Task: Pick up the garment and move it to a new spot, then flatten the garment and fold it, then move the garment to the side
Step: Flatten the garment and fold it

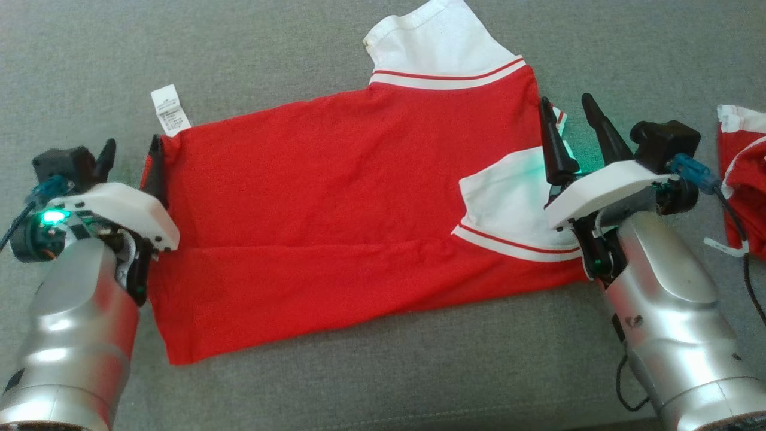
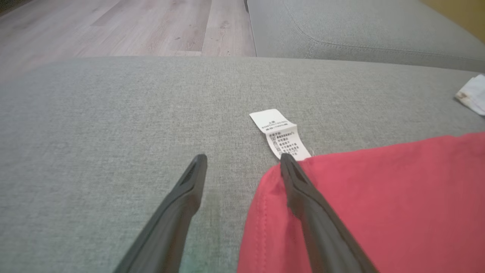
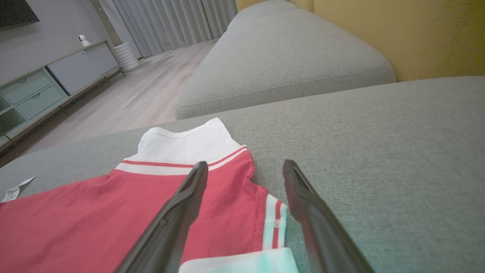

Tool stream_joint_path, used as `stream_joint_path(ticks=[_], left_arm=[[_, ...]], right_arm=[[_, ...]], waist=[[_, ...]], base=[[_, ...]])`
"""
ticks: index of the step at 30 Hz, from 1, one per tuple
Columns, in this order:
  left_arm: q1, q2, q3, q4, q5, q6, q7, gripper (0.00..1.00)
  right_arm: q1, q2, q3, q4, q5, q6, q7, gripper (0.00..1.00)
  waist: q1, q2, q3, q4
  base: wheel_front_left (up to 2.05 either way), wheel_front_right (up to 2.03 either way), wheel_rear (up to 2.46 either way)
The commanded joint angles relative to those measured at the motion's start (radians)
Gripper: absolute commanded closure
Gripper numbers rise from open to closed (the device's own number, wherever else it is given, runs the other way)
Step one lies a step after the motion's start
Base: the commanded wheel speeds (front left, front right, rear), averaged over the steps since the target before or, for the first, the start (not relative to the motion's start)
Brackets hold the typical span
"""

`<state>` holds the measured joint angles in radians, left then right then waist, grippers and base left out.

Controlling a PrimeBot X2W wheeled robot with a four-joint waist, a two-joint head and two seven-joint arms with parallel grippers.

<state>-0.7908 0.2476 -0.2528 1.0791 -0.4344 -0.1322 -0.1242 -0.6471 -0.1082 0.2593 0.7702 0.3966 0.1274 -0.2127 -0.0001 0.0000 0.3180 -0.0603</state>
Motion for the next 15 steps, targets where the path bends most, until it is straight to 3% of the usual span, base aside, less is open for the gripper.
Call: stream_joint_path(ticks=[1, 4, 5, 6, 7, 11, 15], left_arm=[[-0.006, 0.042, 0.006, -0.014, -0.011, 0.002, 0.008, 0.00], [-0.005, 0.041, -0.024, -0.007, -0.027, 0.002, 0.038, 0.03], [-0.004, 0.039, -0.036, -0.007, -0.034, 0.002, 0.051, 0.36], [-0.003, 0.037, -0.047, -0.008, -0.042, 0.002, 0.064, 0.76], [-0.002, 0.035, -0.060, -0.012, -0.054, 0.002, 0.080, 1.00], [-0.002, 0.043, -0.085, -0.036, -0.097, 0.002, 0.105, 1.00], [-0.036, 0.086, -0.078, -0.073, -0.112, 0.002, 0.024, 1.00]], right_arm=[[-0.022, 0.011, 0.024, -0.023, 0.011, 0.003, -0.015, 0.00], [-0.032, 0.010, 0.026, -0.023, 0.016, 0.003, -0.014, 0.00], [-0.035, 0.009, 0.025, -0.022, 0.018, 0.003, -0.014, 0.00], [-0.040, 0.007, 0.023, -0.022, 0.021, 0.003, -0.015, 0.00], [-0.045, 0.005, 0.022, -0.021, 0.023, 0.003, -0.014, 0.00], [-0.064, 0.001, 0.020, -0.019, 0.029, 0.003, -0.012, 0.00], [-0.113, -0.011, 0.013, -0.012, 0.026, 0.003, -0.005, 0.00]], waist=[[0.0001, 0.0000, 0.002, -0.003], [0.0001, 0.0000, 0.005, -0.005], [0.0001, 0.0000, 0.006, -0.005], [0.0001, 0.0000, 0.006, -0.005], [0.0001, 0.0000, 0.007, -0.005], [0.0001, 0.0000, 0.009, -0.003], [0.0001, 0.0000, 0.014, 0.010]], base=[[0.00, 0.00, 0.00], [0.00, 0.00, 0.00], [0.00, 0.00, 0.00], [0.00, 0.00, 0.00], [0.00, 0.00, 0.00], [0.00, 0.00, 0.00], [0.00, 0.00, 0.00]])
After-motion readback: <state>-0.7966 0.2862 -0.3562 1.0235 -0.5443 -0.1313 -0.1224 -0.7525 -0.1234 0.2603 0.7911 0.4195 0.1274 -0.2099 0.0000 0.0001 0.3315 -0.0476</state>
